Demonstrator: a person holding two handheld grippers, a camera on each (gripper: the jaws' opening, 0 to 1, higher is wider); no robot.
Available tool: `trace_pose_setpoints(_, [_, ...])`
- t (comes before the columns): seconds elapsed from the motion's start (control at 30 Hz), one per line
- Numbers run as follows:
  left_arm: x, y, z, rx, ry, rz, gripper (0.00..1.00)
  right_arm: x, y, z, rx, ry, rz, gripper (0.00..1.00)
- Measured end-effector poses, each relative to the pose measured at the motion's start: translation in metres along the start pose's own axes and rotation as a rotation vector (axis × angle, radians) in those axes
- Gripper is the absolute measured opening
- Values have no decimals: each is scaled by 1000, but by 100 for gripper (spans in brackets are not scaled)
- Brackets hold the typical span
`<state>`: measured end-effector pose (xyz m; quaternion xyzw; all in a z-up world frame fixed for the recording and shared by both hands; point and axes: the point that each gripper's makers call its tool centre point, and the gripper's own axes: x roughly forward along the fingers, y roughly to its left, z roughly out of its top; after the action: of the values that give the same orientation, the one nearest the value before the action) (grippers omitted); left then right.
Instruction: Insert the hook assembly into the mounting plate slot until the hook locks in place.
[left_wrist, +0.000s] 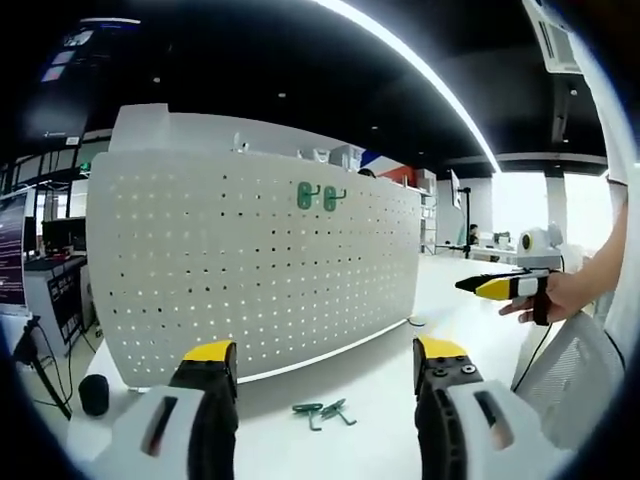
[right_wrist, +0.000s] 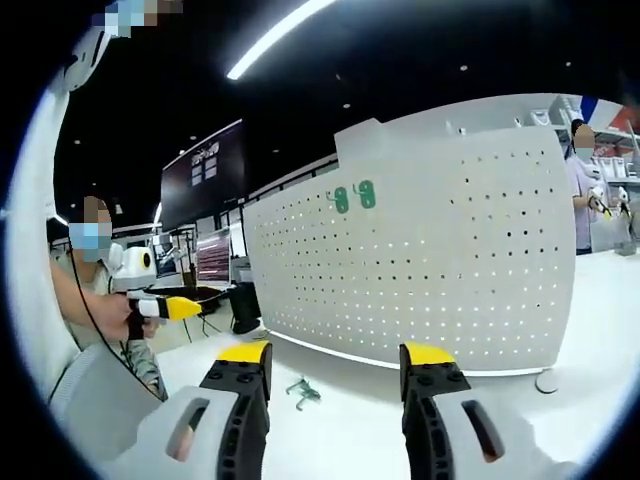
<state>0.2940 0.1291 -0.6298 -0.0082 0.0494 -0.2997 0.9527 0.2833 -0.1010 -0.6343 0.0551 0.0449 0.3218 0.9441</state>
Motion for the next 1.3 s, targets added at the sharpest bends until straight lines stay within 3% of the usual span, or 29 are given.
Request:
trace_pose_setpoints(0.27, [5,1,-1,24,25,-12,73,1,1,0,-2,6,1,49])
trace_pose_setpoints(1.0, [14,8,-12,85,100,-74,69,2,0,-35,-6,161,-3,48])
trace_pose_setpoints(1.3, [16,15,-19,108,140,-90,68,3,2,-42,-9,193,6,48])
